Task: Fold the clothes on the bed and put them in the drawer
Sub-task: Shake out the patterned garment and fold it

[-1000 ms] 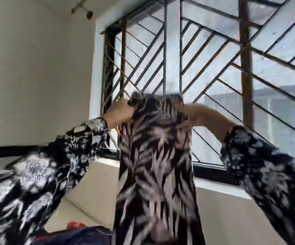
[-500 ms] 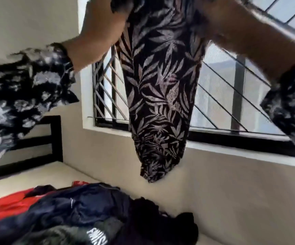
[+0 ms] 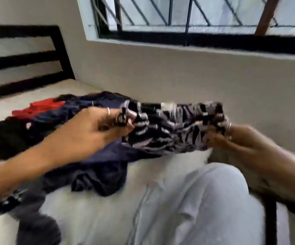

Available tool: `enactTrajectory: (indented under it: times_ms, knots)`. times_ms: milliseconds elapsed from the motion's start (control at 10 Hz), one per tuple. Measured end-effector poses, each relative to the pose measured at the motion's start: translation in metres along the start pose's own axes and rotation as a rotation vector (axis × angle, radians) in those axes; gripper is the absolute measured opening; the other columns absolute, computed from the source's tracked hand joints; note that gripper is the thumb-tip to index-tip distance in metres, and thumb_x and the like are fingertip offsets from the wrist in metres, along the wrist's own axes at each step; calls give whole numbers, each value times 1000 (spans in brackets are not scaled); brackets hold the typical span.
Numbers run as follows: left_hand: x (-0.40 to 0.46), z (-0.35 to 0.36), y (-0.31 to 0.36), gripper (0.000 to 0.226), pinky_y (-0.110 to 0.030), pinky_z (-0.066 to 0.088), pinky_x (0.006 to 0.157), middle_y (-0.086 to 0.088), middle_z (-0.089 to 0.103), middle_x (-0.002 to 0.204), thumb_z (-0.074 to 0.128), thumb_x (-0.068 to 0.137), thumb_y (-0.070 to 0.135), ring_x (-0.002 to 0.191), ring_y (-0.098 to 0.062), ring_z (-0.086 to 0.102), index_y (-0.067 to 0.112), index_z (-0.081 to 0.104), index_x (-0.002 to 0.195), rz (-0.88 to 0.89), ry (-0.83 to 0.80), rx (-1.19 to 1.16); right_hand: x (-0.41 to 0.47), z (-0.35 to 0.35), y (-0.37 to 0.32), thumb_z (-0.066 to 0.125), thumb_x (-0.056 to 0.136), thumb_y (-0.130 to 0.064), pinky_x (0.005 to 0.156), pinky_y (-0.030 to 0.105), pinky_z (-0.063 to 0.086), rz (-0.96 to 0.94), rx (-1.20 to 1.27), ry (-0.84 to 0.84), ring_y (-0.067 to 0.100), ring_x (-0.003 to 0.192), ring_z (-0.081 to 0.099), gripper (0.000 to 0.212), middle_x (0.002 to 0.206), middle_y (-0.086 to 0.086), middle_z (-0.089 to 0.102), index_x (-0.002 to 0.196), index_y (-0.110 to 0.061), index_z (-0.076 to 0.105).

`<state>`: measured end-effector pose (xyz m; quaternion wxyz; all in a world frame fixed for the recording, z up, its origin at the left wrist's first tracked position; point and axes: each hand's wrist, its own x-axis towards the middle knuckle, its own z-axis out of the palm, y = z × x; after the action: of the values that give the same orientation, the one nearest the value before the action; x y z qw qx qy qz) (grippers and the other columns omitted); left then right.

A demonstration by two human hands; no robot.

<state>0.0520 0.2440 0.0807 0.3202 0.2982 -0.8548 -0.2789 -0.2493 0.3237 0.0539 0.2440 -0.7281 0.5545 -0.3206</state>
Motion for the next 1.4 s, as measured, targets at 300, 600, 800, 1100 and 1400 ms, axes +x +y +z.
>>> enactTrajectory:
  times_ms: [300,600,800,1100,1400]
  knots:
    - [-65,63,-56,20,-26,53,78,4,71,94,60,90,38,88,-3,62,21,70,92,-199,-467,-143,-64,60,35,41,77,-69,51,20,48,194,63,-234,12,53,67,47,67,-4,69,89,-31,66]
    - [-19,83,-104,26,-18,50,78,4,73,97,62,84,36,87,-4,62,19,72,102,-366,-267,-377,-12,60,51,51,97,-30,42,23,30,455,132,-194,10,30,40,37,33,-4,46,63,-16,46]
    - [39,105,-172,45,-24,45,72,-6,71,93,67,85,44,81,-14,57,0,70,93,-594,-21,-391,79,68,116,61,93,-34,36,17,26,690,358,-80,8,36,35,27,66,1,39,81,-14,48]
    - [23,173,-241,36,-23,41,62,7,61,85,62,89,43,72,-9,54,19,58,115,-1087,-115,-397,131,116,222,54,97,-35,49,26,50,964,90,-170,21,64,61,41,96,6,56,119,-1,51]
    - [-14,198,-254,82,-39,45,102,2,67,115,83,61,52,110,-17,62,22,40,124,-911,-18,-255,102,154,184,67,83,-50,110,63,22,598,-602,-459,44,143,13,105,160,8,-17,153,-28,-9]
